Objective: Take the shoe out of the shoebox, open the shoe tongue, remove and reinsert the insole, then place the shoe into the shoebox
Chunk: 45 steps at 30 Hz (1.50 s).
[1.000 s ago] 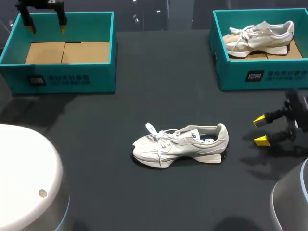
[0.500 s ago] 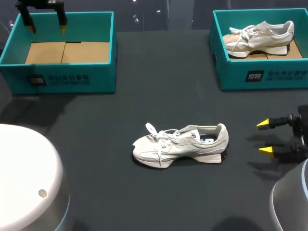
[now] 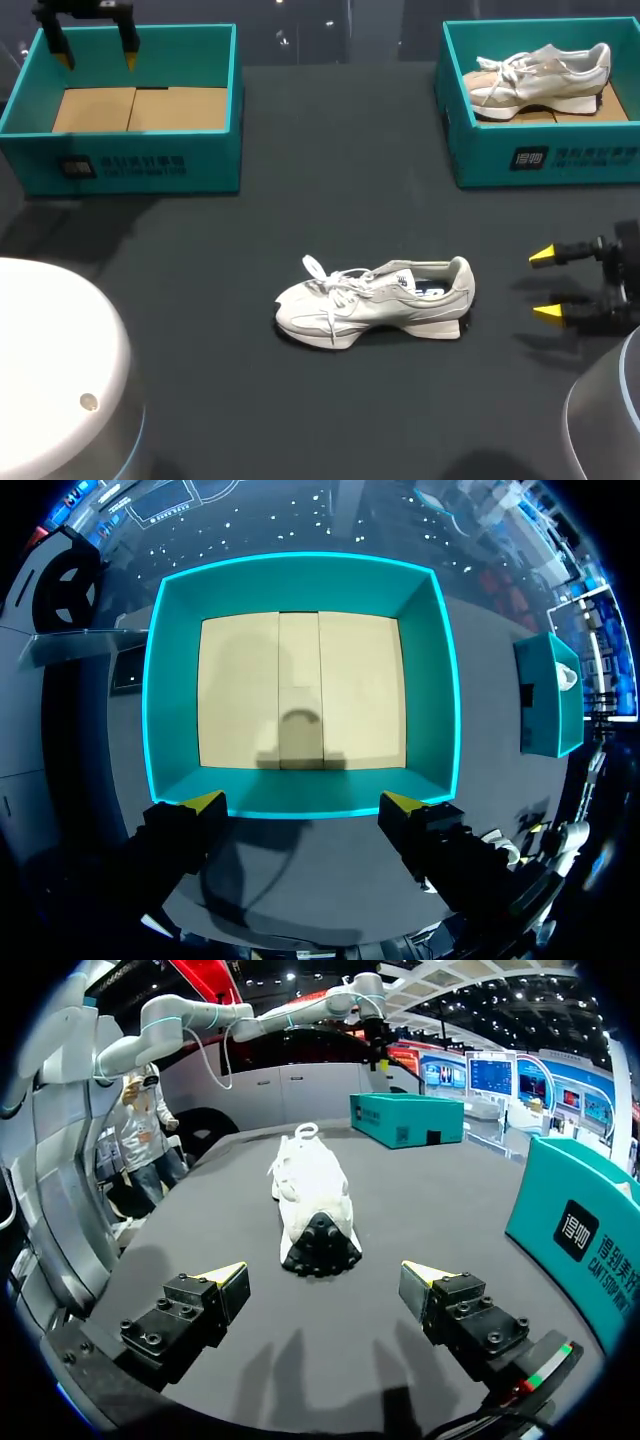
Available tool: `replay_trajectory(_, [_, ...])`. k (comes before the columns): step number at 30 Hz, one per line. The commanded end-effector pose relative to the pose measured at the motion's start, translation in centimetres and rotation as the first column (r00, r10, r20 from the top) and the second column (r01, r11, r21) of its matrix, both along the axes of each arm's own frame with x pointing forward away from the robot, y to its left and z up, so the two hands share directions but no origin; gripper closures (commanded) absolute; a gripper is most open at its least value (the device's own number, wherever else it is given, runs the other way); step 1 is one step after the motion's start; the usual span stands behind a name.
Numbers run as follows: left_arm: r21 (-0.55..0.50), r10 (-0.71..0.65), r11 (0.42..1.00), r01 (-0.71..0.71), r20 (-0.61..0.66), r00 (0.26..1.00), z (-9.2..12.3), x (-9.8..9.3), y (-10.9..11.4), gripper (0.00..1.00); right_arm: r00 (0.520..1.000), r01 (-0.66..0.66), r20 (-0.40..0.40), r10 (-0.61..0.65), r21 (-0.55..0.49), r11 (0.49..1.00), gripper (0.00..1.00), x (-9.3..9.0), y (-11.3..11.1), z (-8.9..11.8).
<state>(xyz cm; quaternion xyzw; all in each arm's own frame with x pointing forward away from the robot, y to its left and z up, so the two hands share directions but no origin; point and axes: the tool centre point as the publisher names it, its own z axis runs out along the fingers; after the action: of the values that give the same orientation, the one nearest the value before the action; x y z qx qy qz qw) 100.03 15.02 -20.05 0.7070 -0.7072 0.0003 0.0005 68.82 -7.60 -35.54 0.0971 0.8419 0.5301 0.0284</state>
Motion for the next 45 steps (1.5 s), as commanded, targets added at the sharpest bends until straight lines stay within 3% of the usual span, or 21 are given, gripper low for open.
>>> replay_trajectory(1, [0.001, 0.0, 1.0, 0.0, 0.0, 1.0, 0.0, 0.0, 0.0, 0.0, 0.999, 0.023, 0.022, -0.023, 0.014, 1.0, 0.0, -0.5, 0.7, -1.2])
replay_trajectory(17, [0.001, 0.0, 1.0, 0.0, 0.0, 1.0, 0.0, 0.0, 0.0, 0.0, 1.0, 0.009, 0.017, -0.01, 0.025, 1.0, 0.0, 0.7, 2.2, -2.3])
replay_trajectory(26, [0.001, 0.0, 1.0, 0.0, 0.0, 1.0, 0.0, 0.0, 0.0, 0.0, 1.0, 0.002, -0.01, -0.001, 0.037, 0.999, 0.0, 0.8, 4.7, -3.6])
replay_trajectory(45, [0.001, 0.0, 1.0, 0.0, 0.0, 1.0, 0.0, 0.0, 0.0, 0.0, 0.999, -0.023, -0.022, 0.025, 0.076, 0.997, 0.0, 0.7, 8.3, -4.5])
